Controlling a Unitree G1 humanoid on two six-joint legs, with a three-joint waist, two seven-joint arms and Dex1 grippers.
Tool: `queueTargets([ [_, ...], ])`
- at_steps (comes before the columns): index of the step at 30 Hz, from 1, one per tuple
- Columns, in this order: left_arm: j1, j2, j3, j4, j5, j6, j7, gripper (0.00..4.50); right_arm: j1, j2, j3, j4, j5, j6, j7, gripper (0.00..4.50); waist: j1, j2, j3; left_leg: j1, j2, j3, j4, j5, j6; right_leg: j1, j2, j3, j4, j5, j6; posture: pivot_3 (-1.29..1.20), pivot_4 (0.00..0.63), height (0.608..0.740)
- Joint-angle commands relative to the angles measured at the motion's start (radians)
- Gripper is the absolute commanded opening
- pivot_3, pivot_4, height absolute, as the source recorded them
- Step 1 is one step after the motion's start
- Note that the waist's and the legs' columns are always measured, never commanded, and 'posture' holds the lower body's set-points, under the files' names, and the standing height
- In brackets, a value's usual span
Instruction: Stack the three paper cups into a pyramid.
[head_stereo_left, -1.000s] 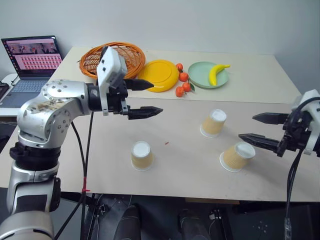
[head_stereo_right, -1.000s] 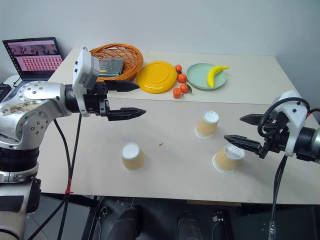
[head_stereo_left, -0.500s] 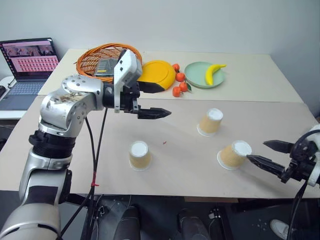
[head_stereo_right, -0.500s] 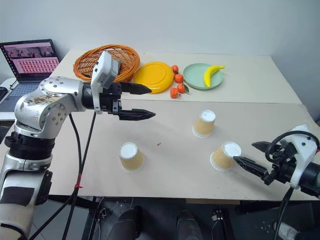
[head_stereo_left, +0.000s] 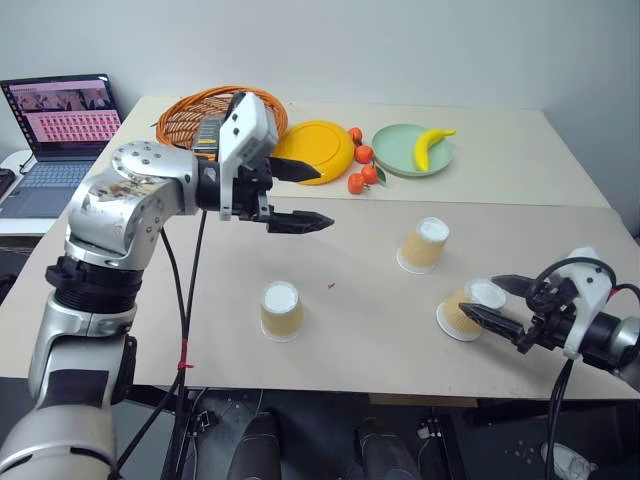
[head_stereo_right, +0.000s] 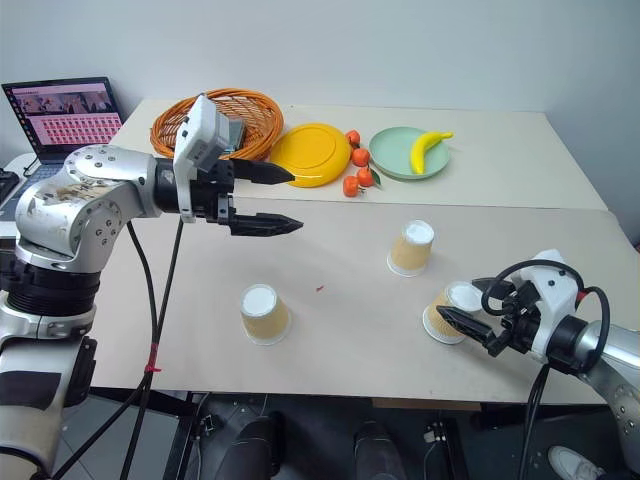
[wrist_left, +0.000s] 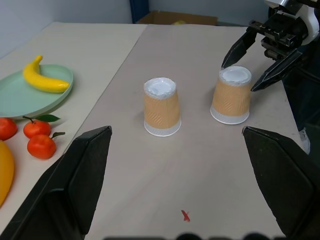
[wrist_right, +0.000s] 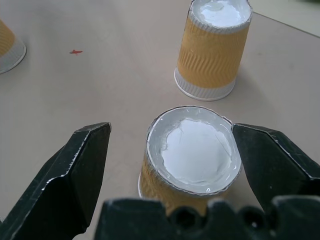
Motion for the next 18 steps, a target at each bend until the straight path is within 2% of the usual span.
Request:
queueTargets([
  [1, -0.026, 0.014, 0.041, -0.045, -0.013, 0.017, 0.013, 4.46, -0.008, 0.003, 0.005, 0.017, -0.014, -0.042, 0.002, 4.50, 0.000, 0.000, 0.000, 0.000, 0.000, 0.000, 0.000, 0.000, 0.000, 0.000, 0.000, 0.000, 0.000, 0.000, 0.000, 0.00, 0.150, 0.732],
  [13, -0.009, -0.002, 0.056, -0.026, -0.009, 0.014, 0.025, 4.46, -0.070, -0.065, -0.108, -0.075, 0.098, 0.048, -0.030, 4.50, -0.001, 0.000, 0.000, 0.000, 0.000, 0.000, 0.000, 0.000, 0.000, 0.000, 0.000, 0.000, 0.000, 0.000, 0.000, 0.00, 0.150, 0.732],
  [18, -0.008, -0.018, 0.051, -0.012, -0.004, 0.002, 0.023, 4.46, -0.076, -0.084, -0.116, -0.098, 0.124, 0.079, -0.040, 4.50, 0.001, 0.000, 0.000, 0.000, 0.000, 0.000, 0.000, 0.000, 0.000, 0.000, 0.000, 0.000, 0.000, 0.000, 0.000, 0.00, 0.150, 0.732],
])
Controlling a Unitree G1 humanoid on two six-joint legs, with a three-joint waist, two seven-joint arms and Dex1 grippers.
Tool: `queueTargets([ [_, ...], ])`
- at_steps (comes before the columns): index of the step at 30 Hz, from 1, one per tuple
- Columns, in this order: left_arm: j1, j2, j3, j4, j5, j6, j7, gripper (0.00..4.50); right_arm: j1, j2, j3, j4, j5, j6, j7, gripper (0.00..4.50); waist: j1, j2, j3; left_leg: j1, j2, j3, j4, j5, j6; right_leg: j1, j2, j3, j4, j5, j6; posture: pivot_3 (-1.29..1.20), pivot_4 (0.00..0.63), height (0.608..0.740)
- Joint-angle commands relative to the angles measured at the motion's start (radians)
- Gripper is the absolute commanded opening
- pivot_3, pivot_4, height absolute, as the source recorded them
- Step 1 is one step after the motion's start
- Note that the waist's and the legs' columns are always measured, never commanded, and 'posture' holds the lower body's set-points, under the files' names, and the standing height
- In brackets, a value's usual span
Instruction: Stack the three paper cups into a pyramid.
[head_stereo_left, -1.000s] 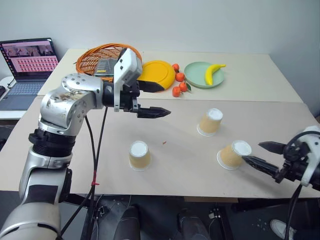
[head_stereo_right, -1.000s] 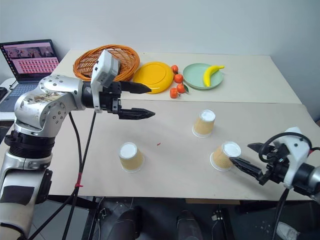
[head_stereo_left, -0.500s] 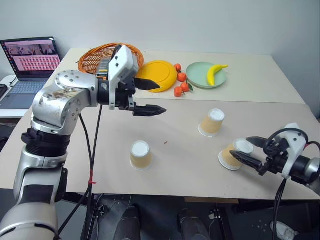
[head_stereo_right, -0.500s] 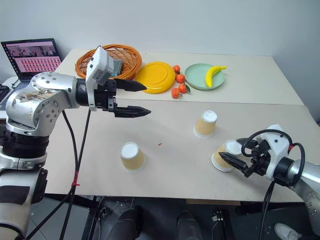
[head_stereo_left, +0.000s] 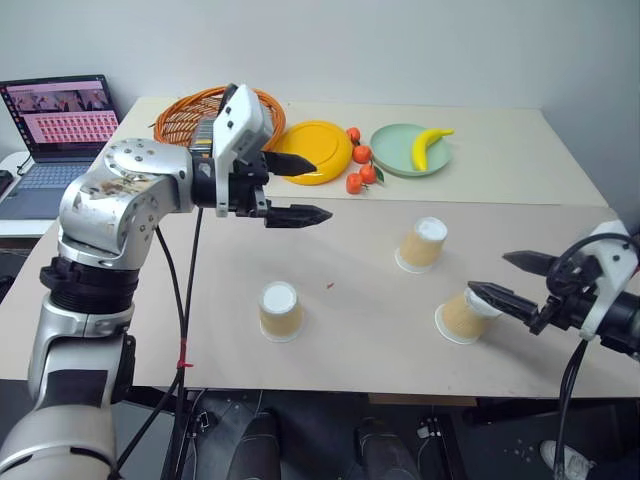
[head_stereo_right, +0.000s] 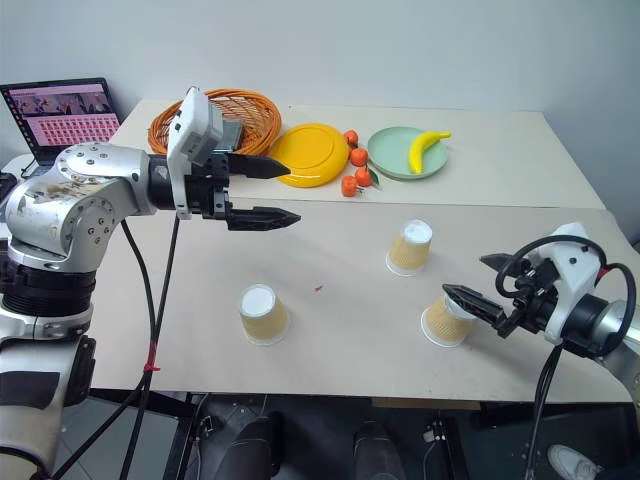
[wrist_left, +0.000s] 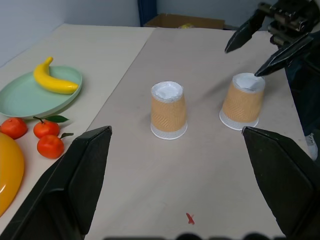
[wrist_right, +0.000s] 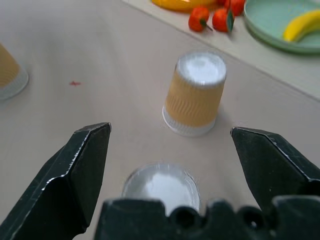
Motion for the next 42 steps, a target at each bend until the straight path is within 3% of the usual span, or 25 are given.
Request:
queueTargets([
  [1, -0.011, -0.013, 0.024, 0.000, -0.003, -0.025, 0.005, 4.46, 0.001, -0.015, -0.029, -0.024, 0.018, 0.013, -0.010, 4.50, 0.003, 0.000, 0.000, 0.000, 0.000, 0.000, 0.000, 0.000, 0.000, 0.000, 0.000, 0.000, 0.000, 0.000, 0.000, 0.00, 0.150, 0.732],
  [26, -0.041, -0.011, 0.022, -0.010, 0.004, -0.023, 0.010, 4.46, 0.080, 0.088, 0.147, 0.139, -0.140, -0.167, 0.016, 4.50, 0.000, 0.000, 0.000, 0.000, 0.000, 0.000, 0.000, 0.000, 0.000, 0.000, 0.000, 0.000, 0.000, 0.000, 0.000, 0.00, 0.150, 0.732],
  [29, -0.040, -0.008, 0.021, -0.014, 0.004, -0.021, 0.008, 4.50, 0.078, 0.090, 0.142, 0.135, -0.132, -0.157, 0.016, 3.88, 0.000, 0.000, 0.000, 0.000, 0.000, 0.000, 0.000, 0.000, 0.000, 0.000, 0.000, 0.000, 0.000, 0.000, 0.000, 0.00, 0.150, 0.732],
  [32, -0.037, -0.004, 0.024, -0.021, 0.001, -0.014, 0.008, 4.50, 0.073, 0.077, 0.139, 0.120, -0.134, -0.156, 0.018, 2.84, -0.001, 0.000, 0.000, 0.000, 0.000, 0.000, 0.000, 0.000, 0.000, 0.000, 0.000, 0.000, 0.000, 0.000, 0.000, 0.00, 0.150, 0.732],
  [37, -0.013, 0.025, 0.036, -0.046, -0.006, 0.007, 0.009, 4.50, -0.014, 0.036, 0.147, 0.089, -0.090, -0.118, 0.029, 2.84, -0.005, 0.000, 0.000, 0.000, 0.000, 0.000, 0.000, 0.000, 0.000, 0.000, 0.000, 0.000, 0.000, 0.000, 0.000, 0.00, 0.150, 0.732],
  [42, 0.059, 0.090, 0.060, -0.113, -0.024, 0.043, 0.008, 4.50, -0.186, -0.042, 0.234, 0.040, -0.016, -0.036, 0.070, 2.84, -0.008, 0.000, 0.000, 0.001, 0.000, 0.000, 0.000, 0.000, 0.000, 0.000, 0.000, 0.000, 0.001, 0.000, 0.000, 0.00, 0.150, 0.732],
])
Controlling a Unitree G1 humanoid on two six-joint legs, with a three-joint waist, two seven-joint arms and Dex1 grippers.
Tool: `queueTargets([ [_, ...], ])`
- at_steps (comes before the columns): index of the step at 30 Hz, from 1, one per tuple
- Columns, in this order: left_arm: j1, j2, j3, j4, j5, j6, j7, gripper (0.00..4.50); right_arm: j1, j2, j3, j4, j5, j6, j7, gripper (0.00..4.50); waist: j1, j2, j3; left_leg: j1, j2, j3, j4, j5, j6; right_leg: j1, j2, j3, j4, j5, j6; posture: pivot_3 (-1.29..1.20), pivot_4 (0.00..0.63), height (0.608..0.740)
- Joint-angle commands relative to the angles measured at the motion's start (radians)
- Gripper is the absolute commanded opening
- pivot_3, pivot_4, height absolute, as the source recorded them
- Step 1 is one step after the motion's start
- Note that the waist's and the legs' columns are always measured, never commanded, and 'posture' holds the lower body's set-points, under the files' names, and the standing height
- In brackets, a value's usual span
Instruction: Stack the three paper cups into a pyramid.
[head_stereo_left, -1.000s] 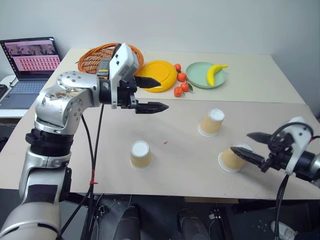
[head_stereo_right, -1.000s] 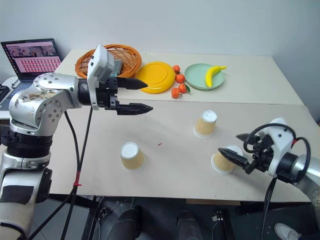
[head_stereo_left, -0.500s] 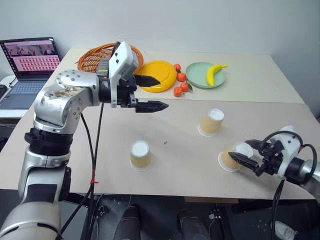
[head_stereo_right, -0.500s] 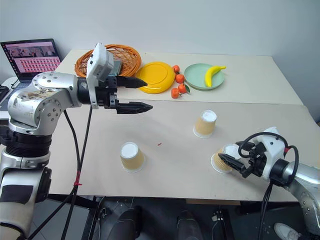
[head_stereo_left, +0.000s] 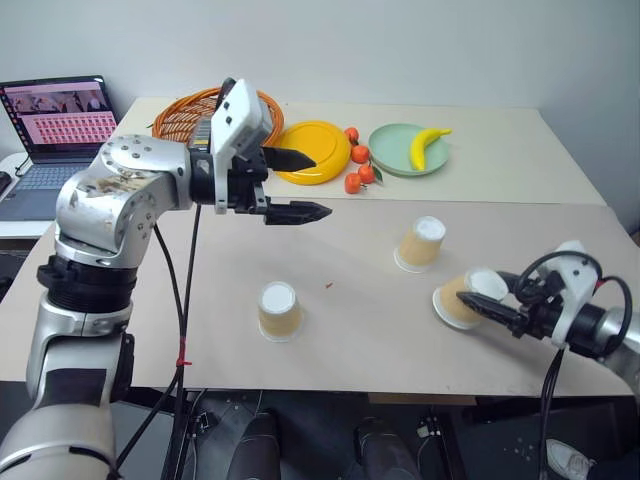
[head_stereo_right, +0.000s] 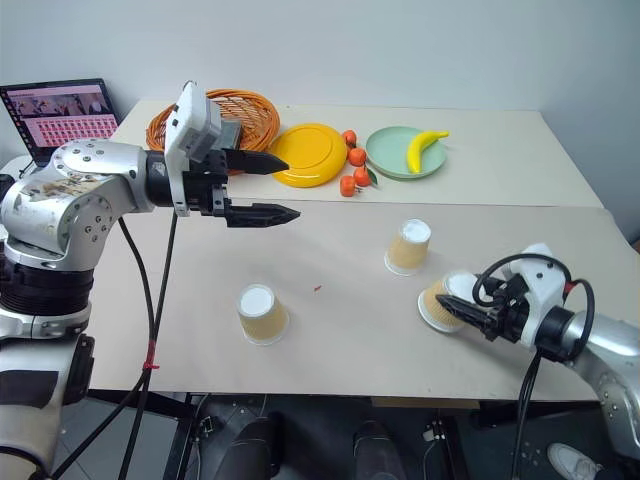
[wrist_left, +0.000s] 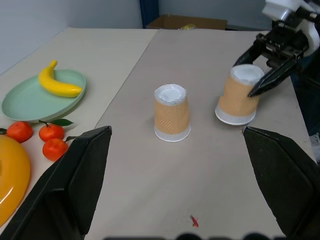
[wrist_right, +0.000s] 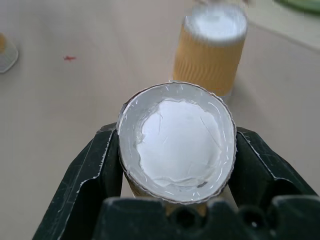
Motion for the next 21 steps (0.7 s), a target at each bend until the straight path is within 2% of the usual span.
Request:
queueTargets([
  [1, 0.055, 0.060, 0.054, -0.085, -0.026, 0.032, -0.003, 4.50, -0.140, -0.062, 0.067, -0.074, 0.079, 0.069, 0.040, 2.84, -0.001, 0.000, 0.000, 0.000, 0.000, 0.000, 0.000, 0.000, 0.000, 0.000, 0.000, 0.000, 0.000, 0.000, 0.000, 0.00, 0.150, 0.732],
  [4, 0.101, 0.087, 0.069, -0.126, -0.034, 0.047, 0.010, 4.50, -0.254, -0.072, 0.148, -0.075, 0.101, 0.106, 0.053, 2.84, 0.003, -0.001, 0.000, 0.000, 0.000, 0.000, 0.000, 0.000, 0.000, 0.000, 0.000, 0.000, 0.000, 0.000, 0.000, 0.00, 0.150, 0.732],
  [9, 0.152, 0.095, 0.109, -0.208, -0.068, 0.097, 0.070, 4.50, -0.493, 0.042, 0.387, -0.011, 0.052, 0.100, 0.079, 2.84, 0.004, -0.001, 0.001, 0.000, 0.000, 0.000, 0.000, 0.000, 0.000, 0.000, 0.000, -0.001, 0.000, 0.000, 0.000, 0.00, 0.150, 0.732],
  [14, 0.179, 0.103, 0.148, -0.265, -0.102, 0.144, 0.124, 4.50, -0.587, 0.129, 0.545, 0.126, -0.068, 0.006, 0.142, 2.84, 0.010, -0.003, 0.001, -0.002, 0.000, 0.000, 0.001, 0.000, 0.000, -0.001, 0.000, -0.001, -0.001, 0.003, -0.005, 0.00, 0.150, 0.732],
  [21, 0.208, 0.132, 0.215, -0.337, -0.157, 0.216, 0.189, 4.50, -0.673, 0.212, 0.646, 0.400, -0.232, -0.190, 0.259, 2.84, 0.005, -0.003, 0.001, -0.002, 0.000, 0.000, 0.001, 0.000, 0.000, -0.002, 0.000, -0.001, 0.000, 0.003, -0.005, 0.00, 0.150, 0.732],
])
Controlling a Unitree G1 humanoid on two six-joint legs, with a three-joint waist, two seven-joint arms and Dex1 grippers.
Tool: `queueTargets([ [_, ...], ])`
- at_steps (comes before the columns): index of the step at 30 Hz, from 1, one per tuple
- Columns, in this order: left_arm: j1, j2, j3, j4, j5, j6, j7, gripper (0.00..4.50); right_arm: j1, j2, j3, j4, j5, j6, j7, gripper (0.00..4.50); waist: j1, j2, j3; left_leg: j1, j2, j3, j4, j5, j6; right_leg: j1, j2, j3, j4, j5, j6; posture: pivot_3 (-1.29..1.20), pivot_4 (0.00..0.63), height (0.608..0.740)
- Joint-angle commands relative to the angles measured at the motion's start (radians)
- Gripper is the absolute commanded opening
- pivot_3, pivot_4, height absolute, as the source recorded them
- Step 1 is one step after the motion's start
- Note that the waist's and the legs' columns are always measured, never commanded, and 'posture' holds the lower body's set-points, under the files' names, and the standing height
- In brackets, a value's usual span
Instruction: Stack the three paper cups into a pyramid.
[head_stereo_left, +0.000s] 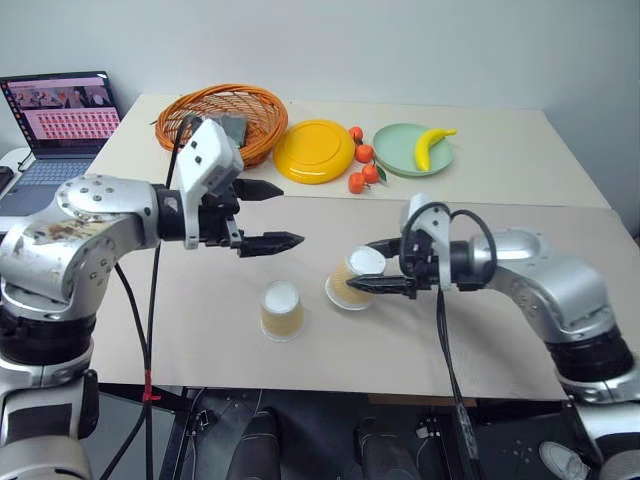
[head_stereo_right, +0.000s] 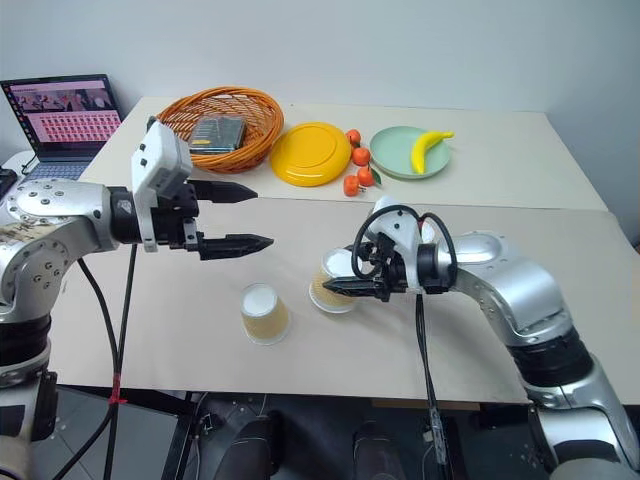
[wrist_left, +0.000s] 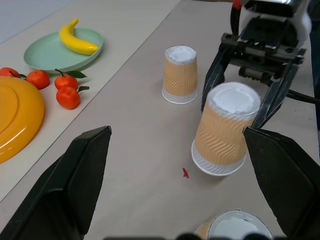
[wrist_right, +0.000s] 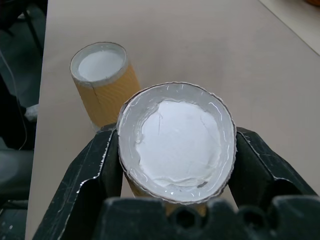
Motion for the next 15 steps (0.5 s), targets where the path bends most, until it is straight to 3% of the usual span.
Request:
queueTargets([
  [1, 0.000, 0.030, 0.070, -0.066, -0.045, 0.038, 0.043, 4.50, -0.056, 0.029, 0.032, 0.138, -0.099, -0.144, 0.072, 2.84, -0.001, 0.000, 0.000, 0.000, 0.000, 0.000, 0.000, 0.000, 0.000, 0.000, 0.000, 0.000, 0.000, 0.000, 0.000, 0.00, 0.150, 0.732],
  [11, 0.032, 0.048, 0.106, -0.119, -0.101, 0.075, 0.110, 4.50, -0.126, 0.153, 0.060, 0.372, -0.222, -0.280, 0.144, 2.84, -0.001, 0.000, 0.000, 0.000, 0.000, 0.000, -0.001, 0.000, 0.000, 0.000, 0.000, 0.000, 0.000, 0.000, 0.000, 0.00, 0.150, 0.732],
  [15, 0.047, 0.056, 0.108, -0.124, -0.112, 0.070, 0.124, 4.50, -0.135, 0.168, 0.051, 0.386, -0.235, -0.282, 0.163, 4.20, -0.001, 0.000, 0.000, 0.001, 0.000, 0.000, 0.000, 0.000, 0.000, 0.000, 0.000, 0.000, 0.000, 0.000, -0.001, 0.00, 0.150, 0.732],
])
